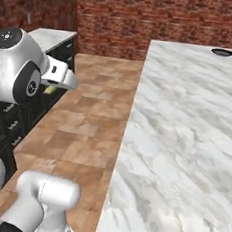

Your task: Retrieve the butter from the fridge and place it on a plate on the dining table. Then retrieve the butter knife by the fridge and place it near the plate.

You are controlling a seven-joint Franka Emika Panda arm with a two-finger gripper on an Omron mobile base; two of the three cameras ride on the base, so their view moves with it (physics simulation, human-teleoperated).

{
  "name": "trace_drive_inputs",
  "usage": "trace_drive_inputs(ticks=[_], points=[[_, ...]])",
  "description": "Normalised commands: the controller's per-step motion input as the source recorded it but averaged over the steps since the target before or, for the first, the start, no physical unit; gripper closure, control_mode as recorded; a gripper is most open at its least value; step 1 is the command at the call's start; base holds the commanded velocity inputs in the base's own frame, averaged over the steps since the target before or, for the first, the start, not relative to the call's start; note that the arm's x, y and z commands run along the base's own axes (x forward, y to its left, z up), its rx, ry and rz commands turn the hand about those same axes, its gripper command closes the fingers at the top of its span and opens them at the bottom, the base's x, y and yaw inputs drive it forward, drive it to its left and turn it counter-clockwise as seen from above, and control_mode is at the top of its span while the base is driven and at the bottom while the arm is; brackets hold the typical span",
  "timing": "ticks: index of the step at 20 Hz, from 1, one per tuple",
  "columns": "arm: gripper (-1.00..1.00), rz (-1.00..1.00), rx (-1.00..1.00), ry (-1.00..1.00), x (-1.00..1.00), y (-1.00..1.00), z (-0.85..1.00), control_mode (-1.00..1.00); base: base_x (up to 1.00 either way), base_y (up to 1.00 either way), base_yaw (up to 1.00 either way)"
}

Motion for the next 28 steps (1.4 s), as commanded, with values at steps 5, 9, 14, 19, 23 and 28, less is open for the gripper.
trace_drive_inputs(ticks=[5, 9, 14, 19, 23, 28], points=[[1.0, 0.0, 0.0, 0.0, 0.0, 0.0, 0.0, 1.0, 0.95, 0.03, 0.0], [1.0, 0.0, 0.0, 0.0, 0.0, 0.0, 0.0, 1.0, 0.87, 0.13, 0.01], [1.0, 0.0, 0.0, 0.0, 0.0, 0.0, 0.0, 1.0, 0.74, 0.42, 0.03], [1.0, 0.0, 0.0, 0.0, 0.0, 0.0, 0.0, 1.0, 0.71, 0.72, 0.0], [1.0, 0.0, 0.0, 0.0, 0.0, 0.0, 0.0, 1.0, 0.93, 0.59, 0.0], [1.0, 0.0, 0.0, 0.0, 0.0, 0.0, 0.0, 1.0, 1.0, 0.17, -0.01]])
